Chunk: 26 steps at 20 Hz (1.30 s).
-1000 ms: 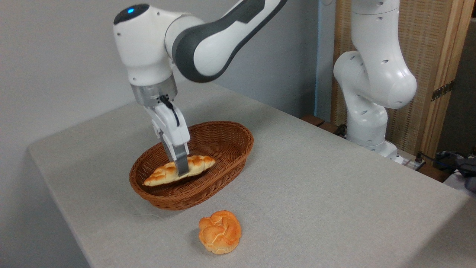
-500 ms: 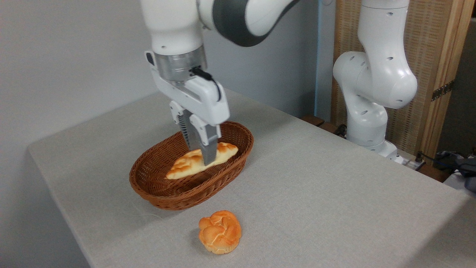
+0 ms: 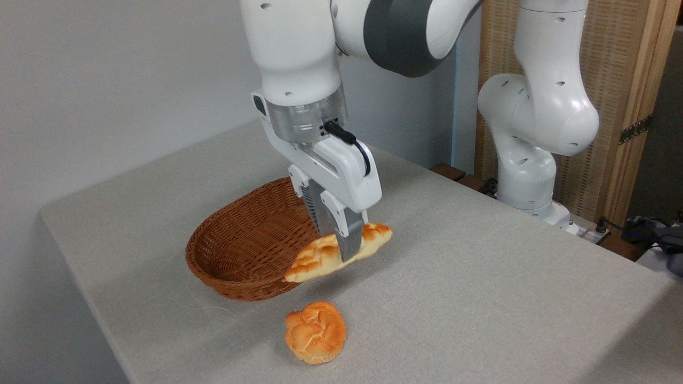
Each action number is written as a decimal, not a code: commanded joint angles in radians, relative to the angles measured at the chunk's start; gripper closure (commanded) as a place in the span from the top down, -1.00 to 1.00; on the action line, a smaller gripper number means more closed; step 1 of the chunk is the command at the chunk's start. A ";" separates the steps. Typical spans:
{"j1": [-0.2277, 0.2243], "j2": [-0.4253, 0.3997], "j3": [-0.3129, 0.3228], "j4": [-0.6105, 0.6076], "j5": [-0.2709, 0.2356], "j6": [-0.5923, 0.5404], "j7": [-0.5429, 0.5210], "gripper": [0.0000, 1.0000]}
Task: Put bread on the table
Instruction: 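Carry the roll over the basket rim and lower it beside the bun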
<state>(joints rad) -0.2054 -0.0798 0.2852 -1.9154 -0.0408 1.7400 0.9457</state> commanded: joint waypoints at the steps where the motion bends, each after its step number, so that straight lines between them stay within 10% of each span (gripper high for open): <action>1: -0.005 -0.006 0.012 -0.045 0.029 -0.014 0.102 0.04; 3: 0.014 -0.006 0.011 -0.069 0.029 -0.013 0.165 0.13; 7: 0.029 0.014 0.012 -0.082 0.030 -0.011 0.212 0.99; 26: 0.027 0.015 0.008 -0.044 0.021 0.041 0.203 1.00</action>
<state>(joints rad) -0.1750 -0.0526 0.2910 -1.9866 -0.0217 1.7526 1.1402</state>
